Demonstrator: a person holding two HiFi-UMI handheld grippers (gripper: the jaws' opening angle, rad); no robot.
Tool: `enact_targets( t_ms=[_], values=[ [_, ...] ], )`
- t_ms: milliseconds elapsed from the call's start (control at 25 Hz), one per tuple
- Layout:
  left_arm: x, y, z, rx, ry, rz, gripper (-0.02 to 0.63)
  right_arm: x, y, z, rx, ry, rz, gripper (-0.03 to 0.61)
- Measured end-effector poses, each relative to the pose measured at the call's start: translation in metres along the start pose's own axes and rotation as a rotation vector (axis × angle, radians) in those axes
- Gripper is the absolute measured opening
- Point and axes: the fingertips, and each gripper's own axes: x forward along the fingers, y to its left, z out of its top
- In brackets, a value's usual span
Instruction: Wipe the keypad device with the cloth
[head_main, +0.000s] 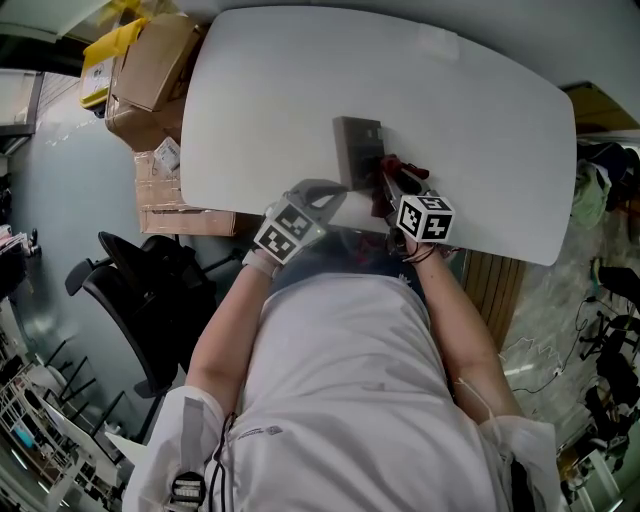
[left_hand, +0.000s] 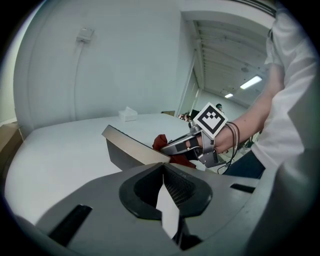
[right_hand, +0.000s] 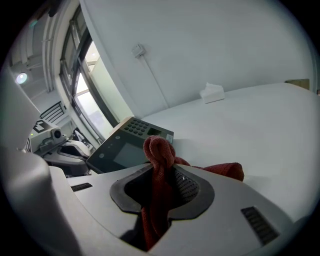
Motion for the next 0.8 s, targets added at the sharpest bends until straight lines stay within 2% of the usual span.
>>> enact_targets(
  t_ms=[240,360,520,680,800],
  values=[
    [-0.001,0.001,-0.002,0.002,0.005,0.02,0.012,0.003,-0.008,-0.004,0.051,0.023,0.0,0.091],
    [-0.002,-0.004,0.002,0.06,0.015,0.012,0.012,-0.001,-0.001,0.005,0.023,0.039,0.009,0.091],
    [-0.004,-0.004,0.008,0.11,0.017,0.013,0.012,-0.007,0.025,0.034,-0.032,-0.004,0.066,0.091],
    [0.002,0.005,0.008,0.088,0.029,0.043,0.012,-0.006,0.055,0.054,-0.07,-0.017,0.141,0.091],
    [0.003,0.005,0.009,0.058,0.015,0.032,0.012,-0.002,0.072,0.061,-0.09,-0.013,0.181,0.091]
  ],
)
